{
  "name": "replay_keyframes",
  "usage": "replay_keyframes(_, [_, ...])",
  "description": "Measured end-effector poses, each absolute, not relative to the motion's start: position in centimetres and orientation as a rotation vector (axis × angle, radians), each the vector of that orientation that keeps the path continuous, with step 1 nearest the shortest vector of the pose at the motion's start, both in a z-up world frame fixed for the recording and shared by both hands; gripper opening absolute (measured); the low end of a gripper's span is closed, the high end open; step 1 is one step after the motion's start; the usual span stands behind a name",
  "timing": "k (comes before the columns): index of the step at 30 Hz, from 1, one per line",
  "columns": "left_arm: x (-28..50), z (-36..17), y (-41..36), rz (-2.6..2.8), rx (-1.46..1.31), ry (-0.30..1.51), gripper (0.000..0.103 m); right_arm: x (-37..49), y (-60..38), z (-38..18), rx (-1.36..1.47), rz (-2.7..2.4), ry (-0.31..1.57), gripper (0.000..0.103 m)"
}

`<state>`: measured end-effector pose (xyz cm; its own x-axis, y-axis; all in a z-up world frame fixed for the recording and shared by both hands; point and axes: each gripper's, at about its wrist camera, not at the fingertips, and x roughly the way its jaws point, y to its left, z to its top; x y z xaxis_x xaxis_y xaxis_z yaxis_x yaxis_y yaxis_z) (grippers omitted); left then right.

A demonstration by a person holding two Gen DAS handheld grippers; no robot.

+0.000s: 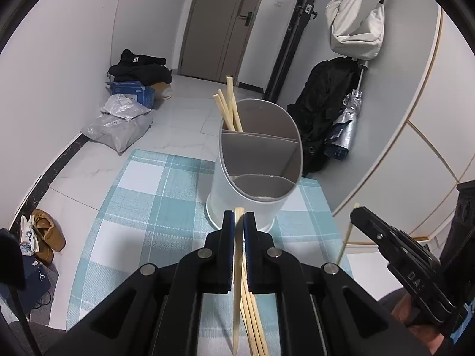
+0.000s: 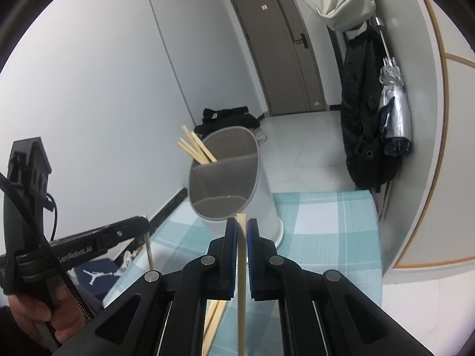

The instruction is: Organize utensils

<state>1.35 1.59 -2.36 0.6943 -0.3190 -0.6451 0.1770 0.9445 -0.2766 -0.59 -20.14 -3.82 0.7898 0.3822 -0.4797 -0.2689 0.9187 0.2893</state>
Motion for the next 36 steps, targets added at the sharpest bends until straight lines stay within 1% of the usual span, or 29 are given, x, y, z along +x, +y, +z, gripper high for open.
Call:
replay_keyframes(14, [-0.8, -0.2, 1.0, -0.321, -0.129, 0.745, 0.003, -2.1, -19.4, -2.6, 0.197, 0.330, 0.527, 0.005])
replay_keyframes(27, [-0.2, 3.3, -0.1, -0.387, -0.072, 0.708, 0.002, -1.7, -19.9, -0.9, 0.217, 0.352, 0.501, 0.005])
replay_keyframes(31, [0.3, 4.7, -0.5, -0.395, -0.063, 0.688, 0.003, -1.3, -20.0, 0.1, 0.224, 0.358, 0.490, 0.005])
replay_keyframes(36, [2.0, 7.1, -0.4, -0.415, -0.096, 0.678, 0.003, -0.2, -19.9, 2.6, 0.217, 0.371, 0.464, 0.005])
